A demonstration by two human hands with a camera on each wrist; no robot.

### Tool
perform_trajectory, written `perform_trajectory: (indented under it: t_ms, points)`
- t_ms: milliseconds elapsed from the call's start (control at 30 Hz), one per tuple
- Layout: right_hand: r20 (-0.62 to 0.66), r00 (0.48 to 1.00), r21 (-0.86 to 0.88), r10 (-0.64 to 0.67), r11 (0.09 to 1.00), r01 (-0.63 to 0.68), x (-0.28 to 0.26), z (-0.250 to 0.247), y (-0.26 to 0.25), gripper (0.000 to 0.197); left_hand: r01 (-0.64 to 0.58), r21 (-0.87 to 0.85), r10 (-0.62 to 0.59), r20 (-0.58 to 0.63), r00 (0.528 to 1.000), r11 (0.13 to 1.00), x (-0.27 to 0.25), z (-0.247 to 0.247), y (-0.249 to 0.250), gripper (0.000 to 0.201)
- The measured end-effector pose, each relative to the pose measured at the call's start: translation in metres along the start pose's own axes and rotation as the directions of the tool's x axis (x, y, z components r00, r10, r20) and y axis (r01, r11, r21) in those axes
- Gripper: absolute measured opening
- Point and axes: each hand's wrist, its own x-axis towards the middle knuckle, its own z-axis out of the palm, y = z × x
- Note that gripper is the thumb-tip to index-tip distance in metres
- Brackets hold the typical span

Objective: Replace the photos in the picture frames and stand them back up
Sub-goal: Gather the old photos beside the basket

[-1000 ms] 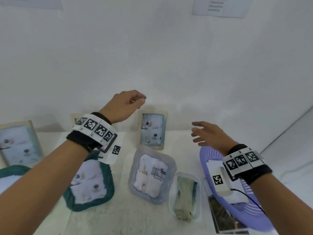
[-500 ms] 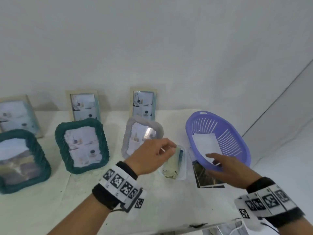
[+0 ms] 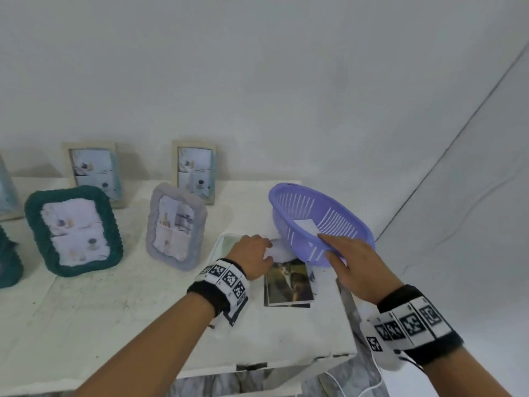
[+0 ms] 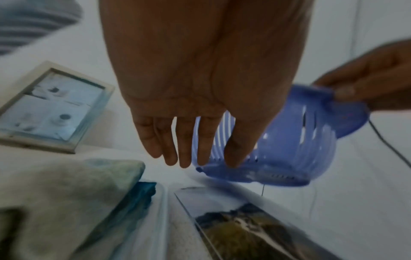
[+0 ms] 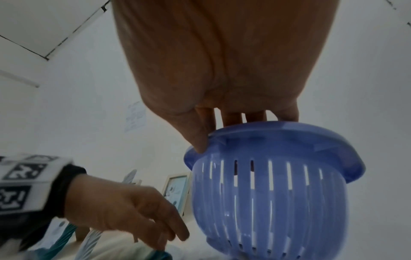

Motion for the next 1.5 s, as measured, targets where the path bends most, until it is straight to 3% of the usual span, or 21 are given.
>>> perform_trajectory:
  t_ms: [200,467,833,967,1067,1200,1300,1400,1467,1500]
  points:
    - [-0.015,1.000,0.021,-0.023,1.000,0.023,0.017,-0.018,0.025,0.037,0.041,0.270,-0.055,0.044,0.998,0.962,0.041,0.014,0.028,0.054]
    - [0.038,0.998,0.059,-0.052,0.997,0.050,0.015,-0.023,0.041,0.039,-0.023,0.357,-0.007,0.081,0.997,0.934,0.047,0.041,0.030,0.073]
    - [0.063,0.990,0.037,-0.127,0.991,0.125,-0.020,0.000,0.044,0.042,-0.123,0.402,0.074,0.135,0.988,0.907,-0.031,0.065,0.038,0.075]
    - [0.042,0.986,-0.086,-0.162,0.982,0.166,-0.033,0.018,0.034,0.036,-0.142,0.376,0.086,0.161,0.983,0.916,-0.062,0.072,0.033,0.097]
    - [0.027,0.987,-0.177,-0.159,0.971,0.161,-0.039,0.033,0.024,0.034,-0.115,0.367,0.059,0.161,0.985,0.923,-0.075,0.075,0.028,0.078]
    - [0.052,0.990,-0.258,-0.133,0.956,0.142,-0.045,0.050,0.016,0.038,-0.109,0.353,0.051,0.169,0.984,0.929,-0.088,0.076,0.025,0.073]
    - [-0.004,0.992,-0.228,-0.127,0.966,0.123,-0.047,0.052,0.008,0.043,-0.109,0.341,0.053,0.168,0.984,0.934,-0.096,0.079,0.023,0.073]
    - [-0.153,0.976,-0.139,-0.154,0.981,0.133,-0.059,0.051,-0.011,0.028,-0.116,0.318,0.068,0.159,0.985,0.941,-0.099,0.083,0.017,0.074]
    - [-0.123,0.987,-0.021,-0.106,0.994,0.104,-0.080,0.055,-0.024,0.014,-0.118,0.300,0.073,0.157,0.985,0.946,-0.100,0.084,0.014,0.076]
    - [-0.032,0.998,0.051,-0.049,0.997,0.050,-0.092,0.061,-0.027,0.010,-0.112,0.294,0.066,0.161,0.985,0.949,-0.100,0.084,0.013,0.077]
